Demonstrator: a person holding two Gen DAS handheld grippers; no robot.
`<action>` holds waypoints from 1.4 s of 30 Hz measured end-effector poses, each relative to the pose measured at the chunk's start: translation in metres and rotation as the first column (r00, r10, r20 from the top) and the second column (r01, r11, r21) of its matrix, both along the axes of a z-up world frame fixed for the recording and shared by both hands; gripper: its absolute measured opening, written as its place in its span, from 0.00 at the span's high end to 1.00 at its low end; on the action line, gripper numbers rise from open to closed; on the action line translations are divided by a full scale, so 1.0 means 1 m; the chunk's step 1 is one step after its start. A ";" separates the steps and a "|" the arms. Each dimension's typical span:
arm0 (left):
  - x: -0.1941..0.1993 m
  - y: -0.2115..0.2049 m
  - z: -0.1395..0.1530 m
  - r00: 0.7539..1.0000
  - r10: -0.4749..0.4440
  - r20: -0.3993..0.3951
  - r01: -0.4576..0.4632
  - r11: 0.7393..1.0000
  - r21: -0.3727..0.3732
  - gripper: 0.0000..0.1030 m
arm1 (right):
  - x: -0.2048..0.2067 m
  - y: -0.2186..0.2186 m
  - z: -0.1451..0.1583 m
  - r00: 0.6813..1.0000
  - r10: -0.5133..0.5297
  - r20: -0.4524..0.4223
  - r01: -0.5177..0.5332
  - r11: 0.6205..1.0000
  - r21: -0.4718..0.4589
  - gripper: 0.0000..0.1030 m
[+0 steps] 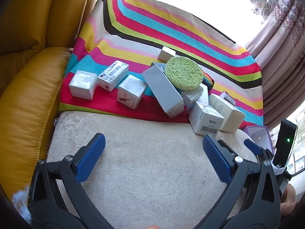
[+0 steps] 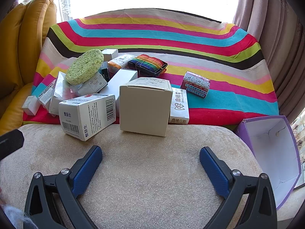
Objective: Organize objects
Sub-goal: 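Close the left gripper on the plain white cube box, then lift the white cube box with the left gripper while the right gripper grasps the beige cardboard box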
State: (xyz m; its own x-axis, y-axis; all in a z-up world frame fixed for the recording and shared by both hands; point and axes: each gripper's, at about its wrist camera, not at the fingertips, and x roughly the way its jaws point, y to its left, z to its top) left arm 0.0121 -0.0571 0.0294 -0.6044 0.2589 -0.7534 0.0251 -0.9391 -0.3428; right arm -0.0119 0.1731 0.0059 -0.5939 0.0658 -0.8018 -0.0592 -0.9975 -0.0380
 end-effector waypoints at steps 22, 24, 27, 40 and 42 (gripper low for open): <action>-0.121 -0.079 -0.063 0.965 0.061 0.256 -0.004 0.976 -0.218 0.34 | 0.000 0.004 0.005 0.999 0.043 0.015 -0.042 0.998 -0.048 0.00; -0.123 -0.077 -0.065 0.966 0.050 0.255 0.012 0.971 -0.237 0.43 | 0.000 0.005 0.006 0.997 0.066 0.026 -0.064 0.996 -0.060 0.00; -0.121 -0.076 -0.064 0.968 0.049 0.245 0.017 0.966 -0.258 0.52 | 0.002 0.008 0.007 0.996 0.084 0.020 -0.082 0.993 -0.088 0.00; -0.063 -0.058 -0.006 0.996 0.086 -0.001 -0.084 0.979 -0.184 0.53 | -0.012 0.026 0.044 0.991 0.054 -0.120 -0.070 0.989 -0.133 0.00; -0.051 -0.048 0.005 0.996 0.078 -0.054 -0.086 0.981 -0.174 0.53 | -0.021 0.021 0.046 0.991 0.062 -0.122 -0.076 0.990 -0.114 0.00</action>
State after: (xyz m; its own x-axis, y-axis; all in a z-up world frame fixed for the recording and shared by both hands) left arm -0.0393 -0.1049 0.0345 -0.6535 0.0729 -0.7534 0.0925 -0.9802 -0.1751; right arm -0.0324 0.1940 0.0516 -0.6847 -0.0701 -0.7254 0.0131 -0.9964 0.0840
